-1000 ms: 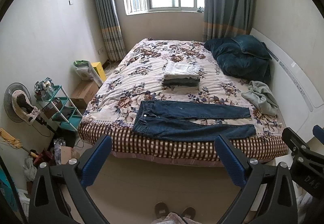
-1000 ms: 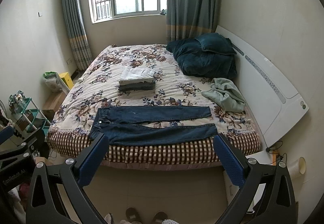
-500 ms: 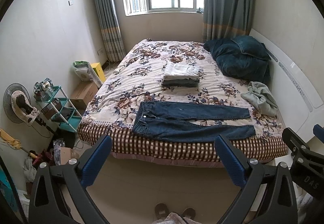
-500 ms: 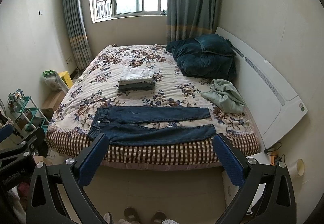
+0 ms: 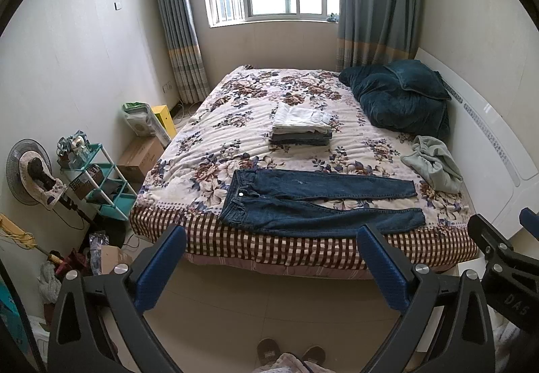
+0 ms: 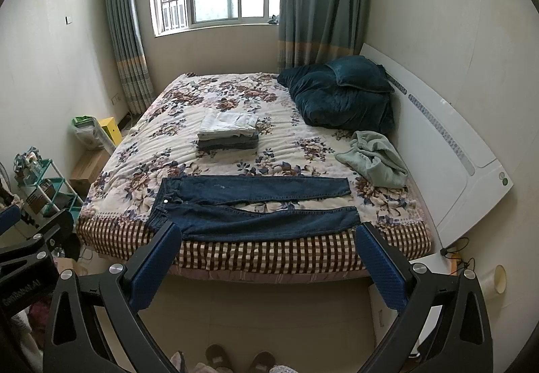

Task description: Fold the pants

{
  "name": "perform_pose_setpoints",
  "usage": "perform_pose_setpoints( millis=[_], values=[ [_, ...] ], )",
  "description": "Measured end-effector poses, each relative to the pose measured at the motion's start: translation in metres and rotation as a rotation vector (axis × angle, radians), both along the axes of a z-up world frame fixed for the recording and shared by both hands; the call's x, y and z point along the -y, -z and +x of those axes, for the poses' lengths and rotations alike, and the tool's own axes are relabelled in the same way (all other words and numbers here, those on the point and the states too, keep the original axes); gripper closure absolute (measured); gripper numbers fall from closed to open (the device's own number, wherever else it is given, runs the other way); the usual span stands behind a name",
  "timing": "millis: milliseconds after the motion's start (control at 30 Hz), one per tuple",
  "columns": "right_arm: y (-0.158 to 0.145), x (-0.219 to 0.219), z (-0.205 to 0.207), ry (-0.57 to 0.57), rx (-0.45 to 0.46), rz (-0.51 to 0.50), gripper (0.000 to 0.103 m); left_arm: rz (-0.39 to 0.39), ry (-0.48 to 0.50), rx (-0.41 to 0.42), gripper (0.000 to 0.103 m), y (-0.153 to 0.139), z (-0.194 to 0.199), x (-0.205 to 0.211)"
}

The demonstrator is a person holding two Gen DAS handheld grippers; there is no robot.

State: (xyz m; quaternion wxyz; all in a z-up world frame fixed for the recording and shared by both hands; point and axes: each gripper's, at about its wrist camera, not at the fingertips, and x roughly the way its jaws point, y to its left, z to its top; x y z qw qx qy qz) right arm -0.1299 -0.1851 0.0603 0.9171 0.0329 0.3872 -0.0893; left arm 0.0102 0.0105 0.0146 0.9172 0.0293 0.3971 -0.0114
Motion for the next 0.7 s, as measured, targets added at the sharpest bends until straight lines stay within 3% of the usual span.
perform_pose_setpoints(
  millis=[700],
  values=[
    [0.0055,-0.0015,0.0009,-0.002,-0.016,0.000,0.000,-0.001,-0.001,-0.001,0.000,0.0017,-0.0028,-0.0001]
  ],
)
